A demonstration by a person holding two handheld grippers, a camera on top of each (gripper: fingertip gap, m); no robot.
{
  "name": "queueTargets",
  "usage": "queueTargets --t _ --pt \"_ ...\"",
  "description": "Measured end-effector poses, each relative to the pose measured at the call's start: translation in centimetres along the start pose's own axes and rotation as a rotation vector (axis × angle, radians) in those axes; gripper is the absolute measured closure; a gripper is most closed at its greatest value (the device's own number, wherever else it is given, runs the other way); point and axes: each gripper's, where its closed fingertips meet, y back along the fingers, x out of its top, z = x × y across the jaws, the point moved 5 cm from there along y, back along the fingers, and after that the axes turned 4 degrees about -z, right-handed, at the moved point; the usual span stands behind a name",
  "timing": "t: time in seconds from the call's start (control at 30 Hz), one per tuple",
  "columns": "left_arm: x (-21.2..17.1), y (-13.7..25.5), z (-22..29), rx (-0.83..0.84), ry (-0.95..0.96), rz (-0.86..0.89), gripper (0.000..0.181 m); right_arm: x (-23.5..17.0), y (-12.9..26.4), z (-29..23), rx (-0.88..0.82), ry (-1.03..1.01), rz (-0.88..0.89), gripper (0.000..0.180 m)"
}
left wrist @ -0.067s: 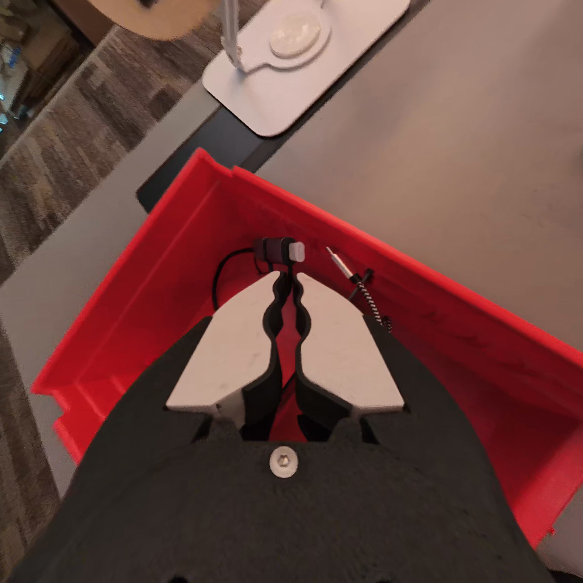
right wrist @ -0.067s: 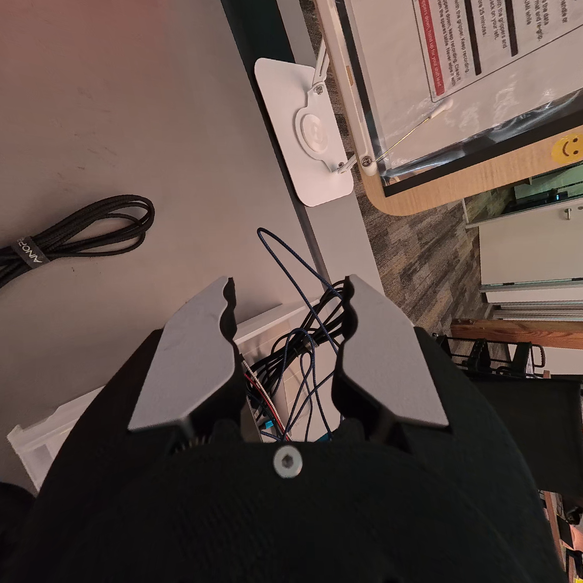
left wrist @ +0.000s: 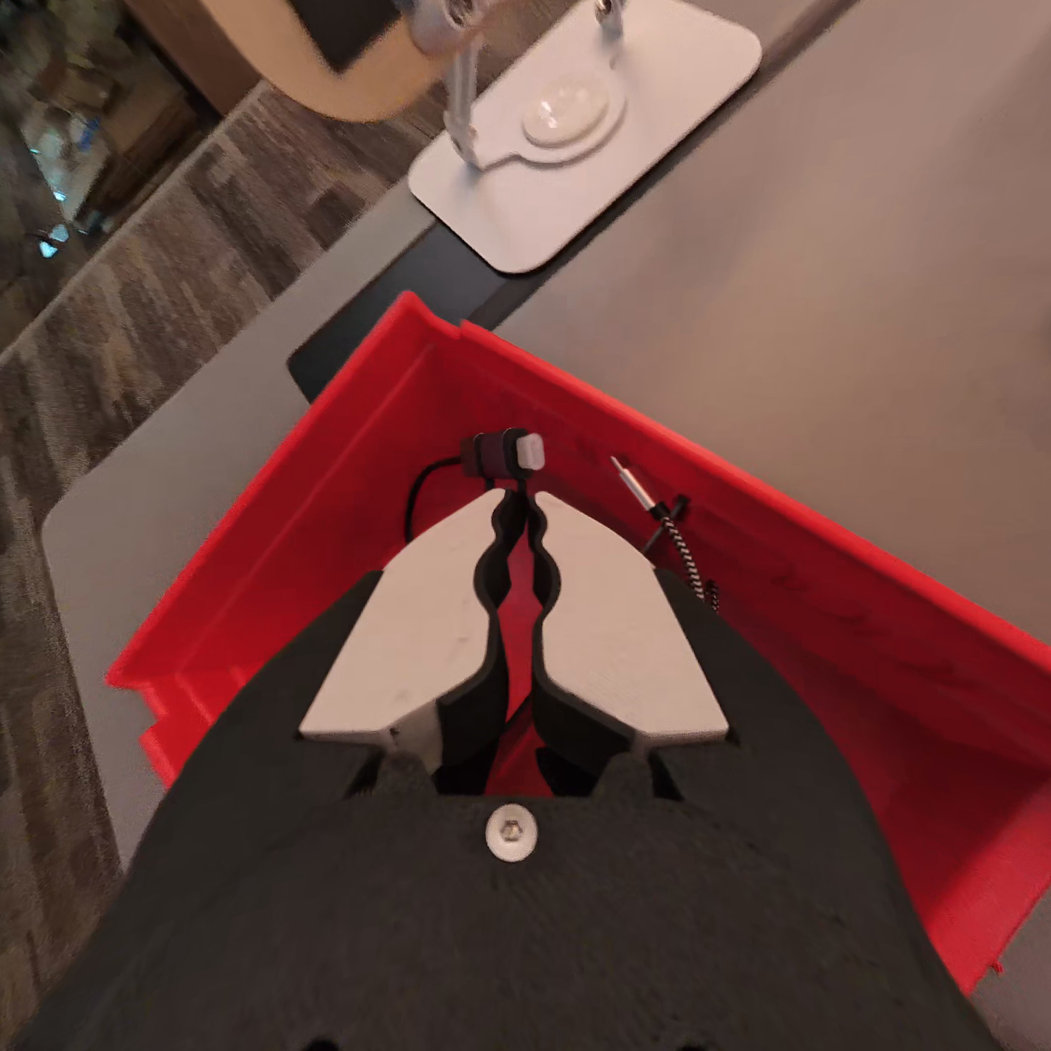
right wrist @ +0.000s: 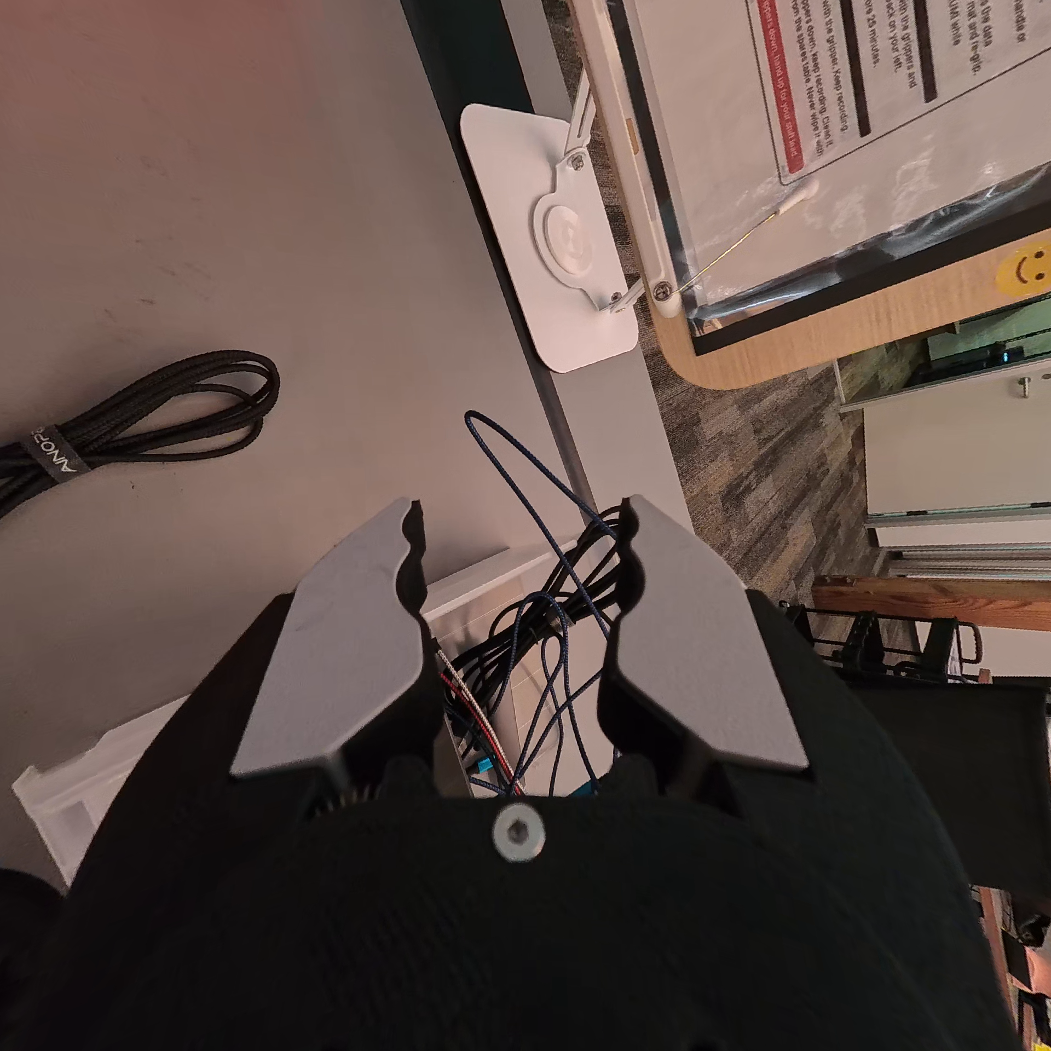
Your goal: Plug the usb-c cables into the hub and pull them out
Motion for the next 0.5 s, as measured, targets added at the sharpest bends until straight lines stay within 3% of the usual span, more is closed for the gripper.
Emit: queueTargets --t 0.23,0.5 --pt "1.2 3.8 -1.9 0.045 0.102 0.13 0.178 0.2 -0.2 -0.2 0.005 0.009 -0.005 0.114" --pt "5.2 9.9 -0.7 0.073 0.106 0.369 0.179 1.2 -0.6 -0.5 -0.001 0.017 0.016 0.114"
